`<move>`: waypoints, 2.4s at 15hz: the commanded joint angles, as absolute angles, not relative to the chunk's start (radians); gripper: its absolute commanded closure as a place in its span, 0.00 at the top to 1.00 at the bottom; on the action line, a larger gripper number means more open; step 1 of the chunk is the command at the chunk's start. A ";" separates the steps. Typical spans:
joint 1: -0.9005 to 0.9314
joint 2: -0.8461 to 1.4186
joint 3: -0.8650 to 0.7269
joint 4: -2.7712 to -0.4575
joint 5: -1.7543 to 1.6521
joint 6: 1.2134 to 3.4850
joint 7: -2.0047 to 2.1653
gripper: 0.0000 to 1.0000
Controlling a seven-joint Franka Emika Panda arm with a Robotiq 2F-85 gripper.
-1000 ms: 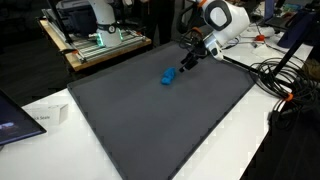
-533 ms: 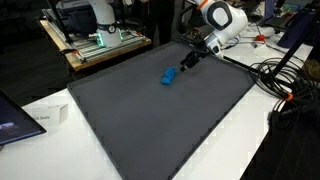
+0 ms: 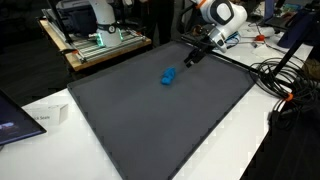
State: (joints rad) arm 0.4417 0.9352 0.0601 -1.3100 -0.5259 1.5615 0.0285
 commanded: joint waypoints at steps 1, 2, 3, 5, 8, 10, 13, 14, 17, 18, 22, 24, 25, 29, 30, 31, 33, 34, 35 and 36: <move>0.442 0.939 0.062 -1.304 -0.528 1.558 0.029 1.00; 0.441 0.939 0.061 -1.304 -0.529 1.558 0.029 1.00; 0.441 0.939 0.059 -1.304 -0.530 1.558 0.029 1.00; 0.452 0.944 0.052 -1.296 -0.543 1.550 0.037 1.00; 0.482 0.962 0.042 -1.266 -0.561 1.472 0.040 1.00; 0.504 0.967 0.039 -1.263 -0.583 1.422 0.050 1.00; 0.535 0.955 0.045 -1.292 -0.653 1.422 0.068 1.00; 0.541 0.947 0.051 -1.309 -0.673 1.444 0.084 1.00; 0.546 0.922 0.067 -1.357 -0.700 1.479 0.135 1.00; 0.547 0.914 0.070 -1.372 -0.704 1.490 0.149 1.00; 0.531 0.861 0.077 -1.470 -0.723 1.574 0.207 1.00; 0.521 0.836 0.078 -1.521 -0.733 1.615 0.226 1.00; 0.516 0.821 0.077 -1.549 -0.739 1.631 0.237 1.00; 0.510 0.761 0.085 -1.636 -0.778 1.637 0.246 1.00; 0.512 0.740 0.089 -1.665 -0.795 1.638 0.243 1.00; 0.511 0.721 0.095 -1.691 -0.809 1.639 0.243 1.00; 0.505 0.679 0.113 -1.752 -0.840 1.652 0.244 1.00; 0.502 0.657 0.122 -1.784 -0.857 1.661 0.245 1.00; 0.501 0.641 0.131 -1.809 -0.876 1.665 0.245 1.00; 0.494 0.621 0.141 -1.839 -0.891 1.681 0.245 1.00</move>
